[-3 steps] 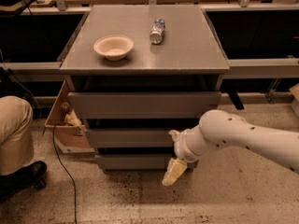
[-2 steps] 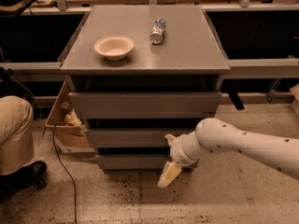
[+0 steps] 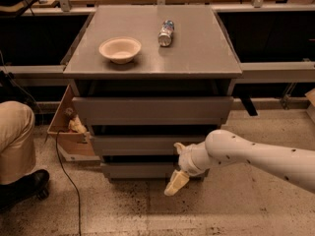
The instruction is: Open middle drawer
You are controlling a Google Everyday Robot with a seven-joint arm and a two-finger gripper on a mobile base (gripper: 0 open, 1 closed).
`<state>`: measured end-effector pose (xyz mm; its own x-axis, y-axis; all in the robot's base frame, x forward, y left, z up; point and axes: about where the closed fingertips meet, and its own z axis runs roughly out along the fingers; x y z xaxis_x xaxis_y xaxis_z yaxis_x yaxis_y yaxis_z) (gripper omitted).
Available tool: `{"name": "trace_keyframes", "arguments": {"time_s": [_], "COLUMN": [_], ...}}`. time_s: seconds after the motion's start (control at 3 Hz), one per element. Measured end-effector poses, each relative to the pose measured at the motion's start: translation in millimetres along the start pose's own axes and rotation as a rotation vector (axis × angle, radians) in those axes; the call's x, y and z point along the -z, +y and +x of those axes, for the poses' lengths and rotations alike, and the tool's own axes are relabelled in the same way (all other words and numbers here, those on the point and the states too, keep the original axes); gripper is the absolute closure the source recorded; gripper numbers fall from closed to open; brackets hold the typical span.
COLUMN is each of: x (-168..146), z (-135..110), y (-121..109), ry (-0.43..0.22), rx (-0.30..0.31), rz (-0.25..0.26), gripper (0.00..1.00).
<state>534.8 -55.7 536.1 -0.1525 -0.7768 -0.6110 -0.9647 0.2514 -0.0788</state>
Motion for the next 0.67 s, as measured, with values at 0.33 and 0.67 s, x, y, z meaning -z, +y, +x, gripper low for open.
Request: {"name": "trace_keyframes", "arguments": {"time_s": [0.33,0.67], "x": [-24,-47], "z": [21,43], "y": [-27,-67], "ry": [-0.021,-0.035], "rx": [-0.033,-0.054], "rz": [0.045,0.105], "gripper": [0.0,0.0]}}
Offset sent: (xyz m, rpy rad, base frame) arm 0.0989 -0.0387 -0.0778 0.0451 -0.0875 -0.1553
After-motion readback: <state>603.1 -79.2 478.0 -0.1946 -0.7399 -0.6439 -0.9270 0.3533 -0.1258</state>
